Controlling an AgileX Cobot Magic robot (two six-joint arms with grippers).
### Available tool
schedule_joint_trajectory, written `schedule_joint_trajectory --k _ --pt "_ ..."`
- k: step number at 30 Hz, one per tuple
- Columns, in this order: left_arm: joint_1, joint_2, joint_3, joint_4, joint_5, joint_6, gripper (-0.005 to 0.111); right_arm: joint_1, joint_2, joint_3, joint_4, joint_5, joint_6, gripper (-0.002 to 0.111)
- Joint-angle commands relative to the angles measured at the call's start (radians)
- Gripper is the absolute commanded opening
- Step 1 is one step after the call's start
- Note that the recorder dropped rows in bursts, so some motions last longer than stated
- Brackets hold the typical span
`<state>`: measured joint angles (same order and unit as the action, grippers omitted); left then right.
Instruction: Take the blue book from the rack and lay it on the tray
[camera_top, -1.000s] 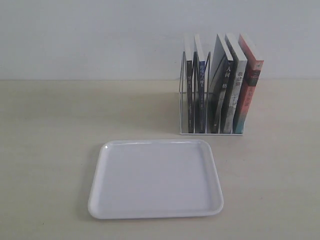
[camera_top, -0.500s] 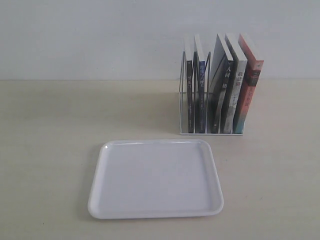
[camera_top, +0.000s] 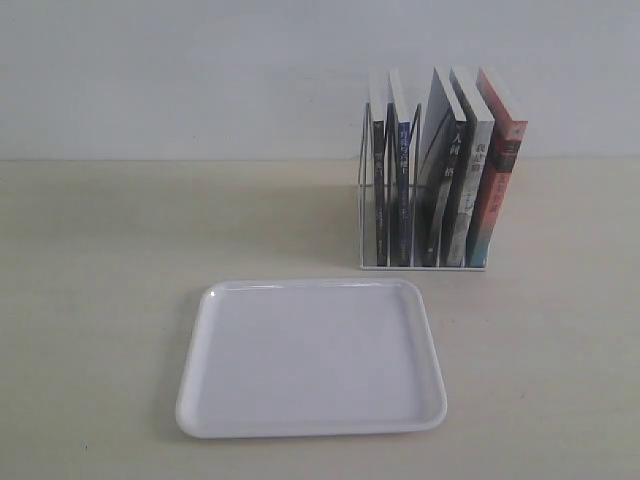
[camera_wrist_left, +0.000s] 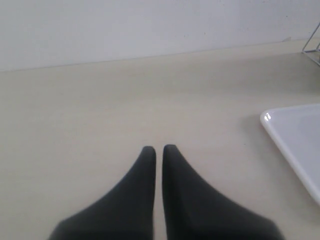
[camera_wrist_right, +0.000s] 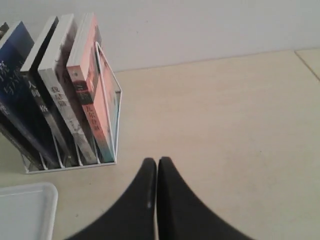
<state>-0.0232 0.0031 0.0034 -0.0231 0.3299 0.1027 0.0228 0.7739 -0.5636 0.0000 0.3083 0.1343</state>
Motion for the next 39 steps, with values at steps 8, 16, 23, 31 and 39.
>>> schedule_joint_trajectory --k 8,16,23,31,39 --pt "0.002 -0.003 -0.003 -0.002 -0.016 0.002 0.005 -0.003 0.703 -0.882 0.215 0.627 -0.243 0.000" --pt "0.002 -0.003 -0.003 -0.002 -0.016 0.002 0.005 0.030 1.011 -1.328 0.275 0.913 -0.264 0.030" --pt "0.002 -0.003 -0.003 -0.002 -0.016 0.002 0.005 0.136 1.170 -1.537 0.217 0.913 -0.192 0.044" --pt "0.002 -0.003 -0.003 -0.002 -0.016 0.002 0.005 0.149 1.249 -1.579 0.056 0.913 -0.127 0.044" --pt "0.002 -0.003 -0.003 -0.002 -0.016 0.002 0.005 0.149 1.281 -1.579 0.044 0.913 -0.116 0.044"
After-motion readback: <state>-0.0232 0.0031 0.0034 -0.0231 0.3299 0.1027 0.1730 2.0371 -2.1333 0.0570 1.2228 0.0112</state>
